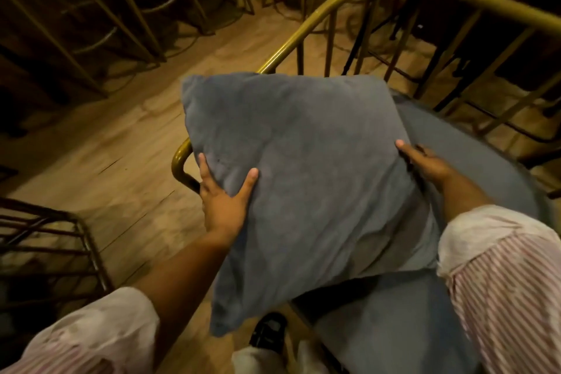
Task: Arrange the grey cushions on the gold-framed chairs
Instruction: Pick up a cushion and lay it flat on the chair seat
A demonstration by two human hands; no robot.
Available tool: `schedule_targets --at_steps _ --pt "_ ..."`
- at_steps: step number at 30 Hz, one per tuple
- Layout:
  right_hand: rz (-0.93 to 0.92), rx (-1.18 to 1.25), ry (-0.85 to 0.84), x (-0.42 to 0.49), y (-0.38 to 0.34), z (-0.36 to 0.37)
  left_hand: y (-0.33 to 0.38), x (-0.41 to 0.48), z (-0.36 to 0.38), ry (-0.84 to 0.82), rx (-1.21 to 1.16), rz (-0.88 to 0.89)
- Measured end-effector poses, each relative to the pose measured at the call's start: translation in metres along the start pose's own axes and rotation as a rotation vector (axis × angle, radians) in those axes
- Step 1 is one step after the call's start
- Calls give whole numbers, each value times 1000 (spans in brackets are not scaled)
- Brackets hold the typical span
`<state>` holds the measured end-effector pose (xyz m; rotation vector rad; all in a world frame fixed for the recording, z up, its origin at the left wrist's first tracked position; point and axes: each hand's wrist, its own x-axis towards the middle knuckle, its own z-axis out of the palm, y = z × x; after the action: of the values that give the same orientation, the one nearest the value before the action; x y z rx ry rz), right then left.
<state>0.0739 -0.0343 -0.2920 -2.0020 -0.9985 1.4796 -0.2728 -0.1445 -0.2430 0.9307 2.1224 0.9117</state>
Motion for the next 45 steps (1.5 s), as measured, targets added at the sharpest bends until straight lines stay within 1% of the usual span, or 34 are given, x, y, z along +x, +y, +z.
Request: schedule_targets --at_steps 2,4,8,10,14,16,20,24,29,33,34,38,40,43,45 --pt "24 70 -40 -3 0 10 -6 4 3 6 31 -36" --pt "39 98 -8 -5 6 13 -7 5 2 -2 58 -51" --pt "-7 197 61 -45 0 2 8 -3 -12 -64 25 52" --pt "-7 234 120 -72 -1 -8 27 -5 -20 -142 -13 85" --pt "44 308 306 -121 22 -27 70 7 -20 -365 39 157" --pt "82 359 397 -146 36 -31 89 14 -11 -488 54 185" --pt "186 491 538 -187 65 -26 114 15 21 -653 127 179" --pt "241 570 636 -211 94 -15 117 13 47 -762 152 184" --pt "329 598 735 -215 118 2 106 20 68 -837 191 204" --pt "379 596 720 -209 132 18 88 37 76 -862 258 181" --pt "404 590 707 -207 137 23 81 41 78 -862 301 166" --pt "440 574 671 -198 143 36 53 51 90 -818 611 95" --pt "452 555 672 -198 138 36 49 49 95 -794 662 106" --pt "407 450 608 -206 127 30 56 39 97 -757 723 128" --pt "347 325 539 -218 119 22 64 23 94 -793 747 170"
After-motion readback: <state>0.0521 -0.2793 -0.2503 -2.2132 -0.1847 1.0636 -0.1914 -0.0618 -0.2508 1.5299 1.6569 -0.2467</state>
